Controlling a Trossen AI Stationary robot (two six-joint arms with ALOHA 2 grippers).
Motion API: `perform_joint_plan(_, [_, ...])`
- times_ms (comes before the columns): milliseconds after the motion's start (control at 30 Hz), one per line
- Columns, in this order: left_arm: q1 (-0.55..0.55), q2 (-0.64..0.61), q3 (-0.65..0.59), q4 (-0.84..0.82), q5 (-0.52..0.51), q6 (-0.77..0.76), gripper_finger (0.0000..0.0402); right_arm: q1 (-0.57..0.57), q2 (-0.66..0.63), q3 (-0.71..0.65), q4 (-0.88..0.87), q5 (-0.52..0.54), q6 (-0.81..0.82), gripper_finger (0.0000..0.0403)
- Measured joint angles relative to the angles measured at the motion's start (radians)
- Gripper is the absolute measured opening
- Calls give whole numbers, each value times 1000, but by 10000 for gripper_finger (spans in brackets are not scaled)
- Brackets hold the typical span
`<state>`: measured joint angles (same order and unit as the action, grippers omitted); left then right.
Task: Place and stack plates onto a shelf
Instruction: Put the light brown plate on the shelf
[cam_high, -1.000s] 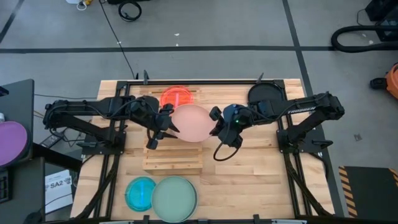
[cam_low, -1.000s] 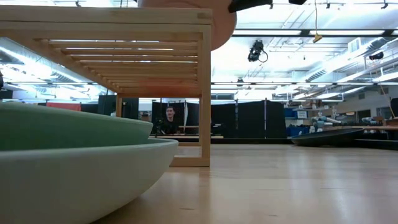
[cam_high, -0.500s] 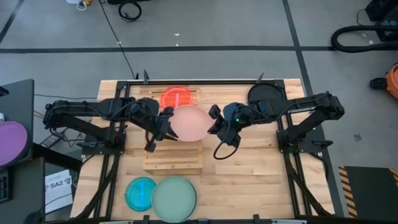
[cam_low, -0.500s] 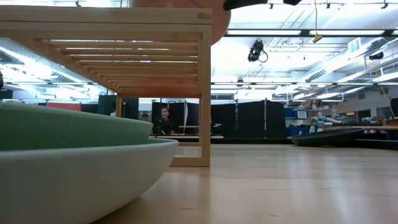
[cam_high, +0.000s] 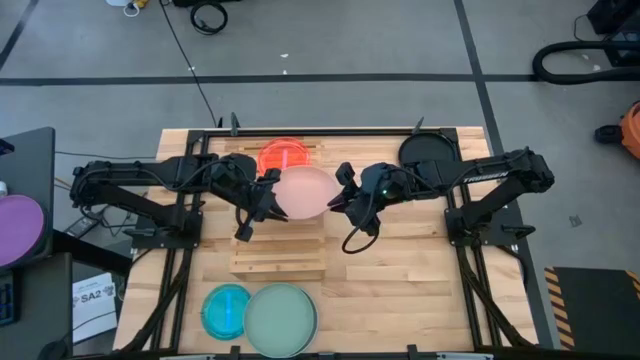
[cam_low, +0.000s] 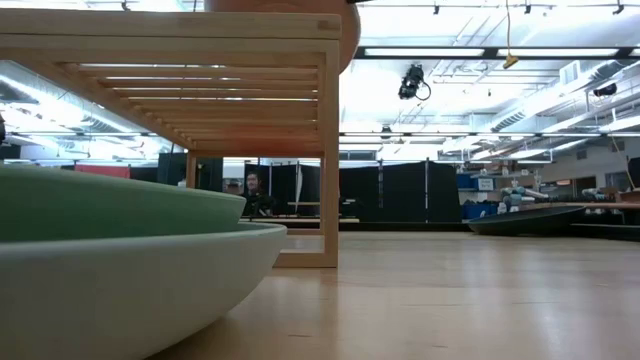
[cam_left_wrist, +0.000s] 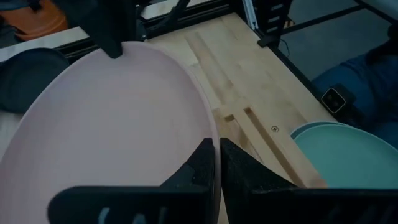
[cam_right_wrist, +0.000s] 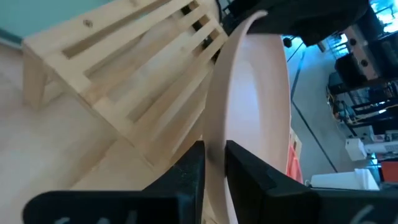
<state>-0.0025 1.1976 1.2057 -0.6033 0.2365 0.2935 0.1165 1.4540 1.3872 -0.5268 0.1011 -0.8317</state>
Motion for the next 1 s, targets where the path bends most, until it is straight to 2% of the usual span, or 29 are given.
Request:
perform_joint_plan(167, [0,0,0,0,5,1,18,0,0,0,0,-1,24,85])
perform_joint_plan(567, [-1,-1,0,-14,-10,-47,17,1,0,0,22,12,71,162])
perform_joint_plan(667, [-1,-1,0,-16,-10,-47,17,9,-1,0,22,66,71,167])
perform_joint_plan(867, [-35,-1,0,-39,-23,-74,17,46,-23,0,-2,247,70,166])
perform_joint_plan(1000, [-97,-2,0,-52,-81,-81,17,65,-66,0,-33,284,76,166])
